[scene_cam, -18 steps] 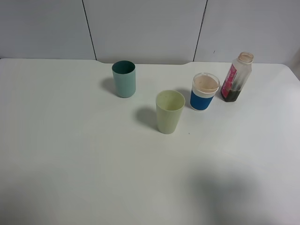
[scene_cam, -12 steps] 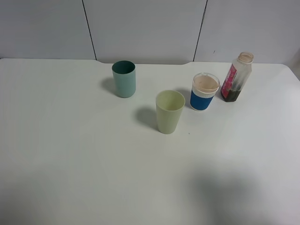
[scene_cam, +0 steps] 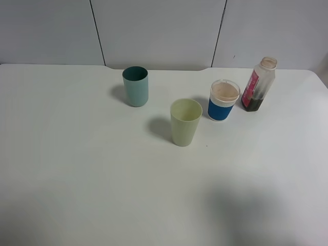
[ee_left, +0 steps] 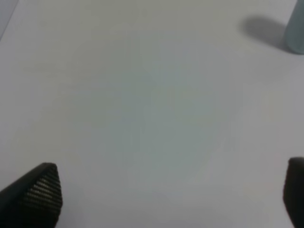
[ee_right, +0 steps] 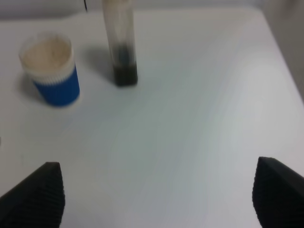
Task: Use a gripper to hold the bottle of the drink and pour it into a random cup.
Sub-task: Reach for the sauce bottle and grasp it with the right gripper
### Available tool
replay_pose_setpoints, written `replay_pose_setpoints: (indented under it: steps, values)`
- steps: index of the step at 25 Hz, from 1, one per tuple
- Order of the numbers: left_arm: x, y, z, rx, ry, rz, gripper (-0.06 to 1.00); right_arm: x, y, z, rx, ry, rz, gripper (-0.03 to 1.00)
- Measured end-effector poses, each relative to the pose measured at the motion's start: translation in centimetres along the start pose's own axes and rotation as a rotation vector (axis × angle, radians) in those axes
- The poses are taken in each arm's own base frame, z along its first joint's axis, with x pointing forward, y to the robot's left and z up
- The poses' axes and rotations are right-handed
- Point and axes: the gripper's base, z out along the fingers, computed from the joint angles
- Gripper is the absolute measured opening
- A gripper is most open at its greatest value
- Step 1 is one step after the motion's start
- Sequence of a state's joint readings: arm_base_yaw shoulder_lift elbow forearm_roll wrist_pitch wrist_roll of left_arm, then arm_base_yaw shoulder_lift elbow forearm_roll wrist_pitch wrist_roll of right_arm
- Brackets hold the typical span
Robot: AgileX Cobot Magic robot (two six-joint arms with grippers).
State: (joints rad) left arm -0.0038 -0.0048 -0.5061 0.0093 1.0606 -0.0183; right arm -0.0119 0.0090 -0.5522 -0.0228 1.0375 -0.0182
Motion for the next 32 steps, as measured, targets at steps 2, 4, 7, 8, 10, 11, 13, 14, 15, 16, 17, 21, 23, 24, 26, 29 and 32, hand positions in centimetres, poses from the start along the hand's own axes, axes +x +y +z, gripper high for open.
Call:
replay_pose_setpoints:
  steps: [2,4,7,8,10,11,13,14,15,16,17,21,23,24,26,29,32]
  values:
    - [0.0,0.0,0.0,0.0,0.0,0.0,0.93,-1.3,0.0,-0.1,0.0,-0.002,-0.002,0.78]
    - [0.0,0.0,0.0,0.0,0.0,0.0,0.93,-2.6,-0.1,0.4,0.001,0.02,-0.008,0.78]
    - [0.0,0.0,0.0,0.0,0.0,0.0,0.93,-4.2,-0.1,2.2,-0.002,0.066,-0.013,0.78]
    - [0.0,0.0,0.0,0.0,0.0,0.0,0.93,-4.6,-0.1,3.0,-0.003,0.081,-0.013,0.78]
    - [0.0,0.0,0.0,0.0,0.0,0.0,0.93,-5.4,-0.1,4.8,-0.005,0.118,-0.015,0.78]
    - [0.0,0.0,0.0,0.0,0.0,0.0,0.93,-5.7,-0.1,5.5,-0.005,0.13,-0.012,0.78]
    - [0.0,0.0,0.0,0.0,0.0,0.0,0.93,-6.2,0.0,7.4,-0.007,0.17,-0.011,0.78]
    - [0.0,0.0,0.0,0.0,0.0,0.0,0.93,-6.4,0.0,8.4,-0.008,0.195,-0.011,0.78]
    - [0.0,0.0,0.0,0.0,0.0,0.0,0.93,-6.5,0.0,9.2,-0.009,0.209,-0.011,0.78]
    - [0.0,0.0,0.0,0.0,0.0,0.0,0.93,-6.6,0.0,10.2,-0.01,0.23,-0.012,0.78]
    - [0.0,0.0,0.0,0.0,0.0,0.0,0.93,-6.6,0.0,11.2,-0.011,0.253,-0.011,0.78]
    - [0.0,0.0,0.0,0.0,0.0,0.0,0.93,-6.5,0.1,14.8,-0.015,0.332,-0.01,0.78]
    - [0.0,0.0,0.0,0.0,0.0,0.0,0.93,-6.1,0.2,16.5,-0.014,0.378,0.003,0.78]
    - [0.0,0.0,0.0,0.0,0.0,0.0,0.93,-5.9,0.2,17.3,-0.015,0.405,0.003,0.78]
    - [0.0,0.0,0.0,0.0,0.0,0.0,0.93,-5.5,0.3,18.7,-0.017,0.437,0.002,0.78]
    - [0.0,0.0,0.0,0.0,0.0,0.0,0.93,-5.0,0.3,20.5,-0.019,0.462,0.001,0.78]
    - [0.0,0.0,0.0,0.0,0.0,0.0,0.93,-4.5,0.4,22.0,-0.019,0.45,0.005,0.78]
